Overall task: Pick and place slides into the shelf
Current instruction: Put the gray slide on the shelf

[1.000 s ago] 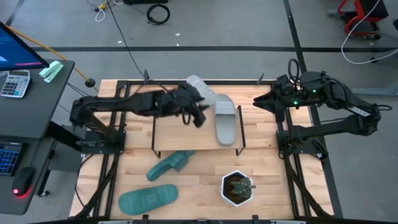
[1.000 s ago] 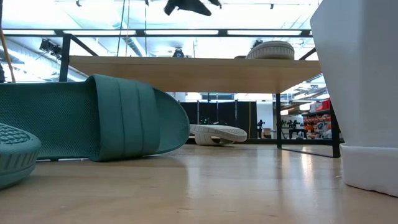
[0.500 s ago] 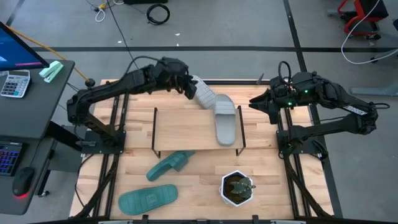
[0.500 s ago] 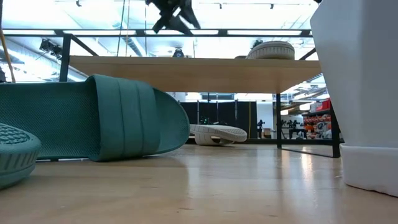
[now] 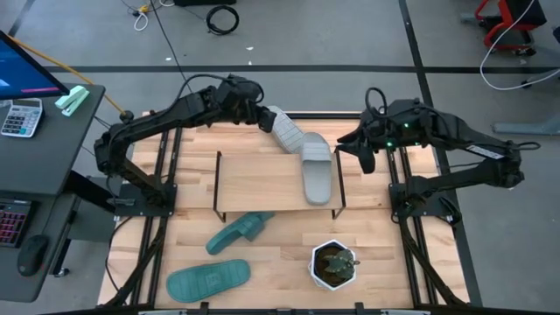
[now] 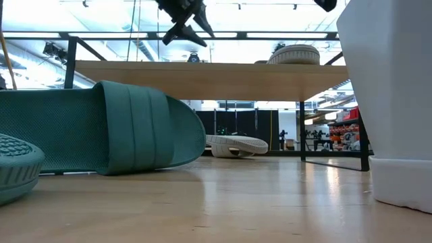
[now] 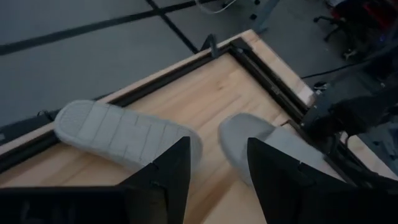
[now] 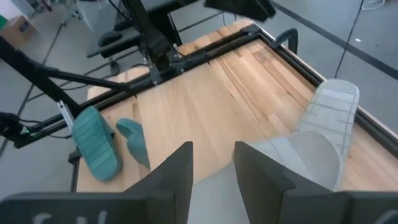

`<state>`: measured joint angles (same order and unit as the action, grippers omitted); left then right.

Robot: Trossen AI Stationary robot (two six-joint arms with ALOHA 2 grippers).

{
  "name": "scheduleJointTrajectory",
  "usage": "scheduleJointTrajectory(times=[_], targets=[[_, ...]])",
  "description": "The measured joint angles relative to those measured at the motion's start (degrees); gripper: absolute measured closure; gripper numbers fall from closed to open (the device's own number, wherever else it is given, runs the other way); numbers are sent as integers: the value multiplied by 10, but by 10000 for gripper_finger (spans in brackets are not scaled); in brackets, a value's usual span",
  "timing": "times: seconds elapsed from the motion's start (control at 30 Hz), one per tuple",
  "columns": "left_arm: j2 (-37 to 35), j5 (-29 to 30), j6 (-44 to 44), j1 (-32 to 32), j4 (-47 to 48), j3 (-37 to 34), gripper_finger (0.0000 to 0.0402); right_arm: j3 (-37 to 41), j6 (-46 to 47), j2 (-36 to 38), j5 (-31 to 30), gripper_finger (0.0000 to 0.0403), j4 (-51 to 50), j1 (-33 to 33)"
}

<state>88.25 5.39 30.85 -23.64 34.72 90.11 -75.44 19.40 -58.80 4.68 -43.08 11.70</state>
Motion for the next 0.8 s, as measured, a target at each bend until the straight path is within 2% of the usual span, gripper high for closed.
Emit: scheduleJointTrajectory(times=[0.07, 0.2, 0.27, 0.43, 0.6, 0.8], targets=[[3, -12, 1, -16, 1, 0, 239, 0, -1, -5, 7, 279, 16, 9], [18, -106, 4, -64, -7, 0, 239, 0, 2, -16, 27, 279, 49, 31], [26, -135, 4, -92, -5, 0, 239, 0, 15, -22, 39, 279, 62, 41], [54, -166, -14, -164, -5, 0, 239, 0, 39, -32, 42, 279, 72, 51], [91, -172, -42, -218, -3, 0, 239, 1, 61, -36, 40, 279, 77, 52], [160, -257, -50, -264, -9, 0, 239, 1, 87, -36, 33, 279, 98, 52]])
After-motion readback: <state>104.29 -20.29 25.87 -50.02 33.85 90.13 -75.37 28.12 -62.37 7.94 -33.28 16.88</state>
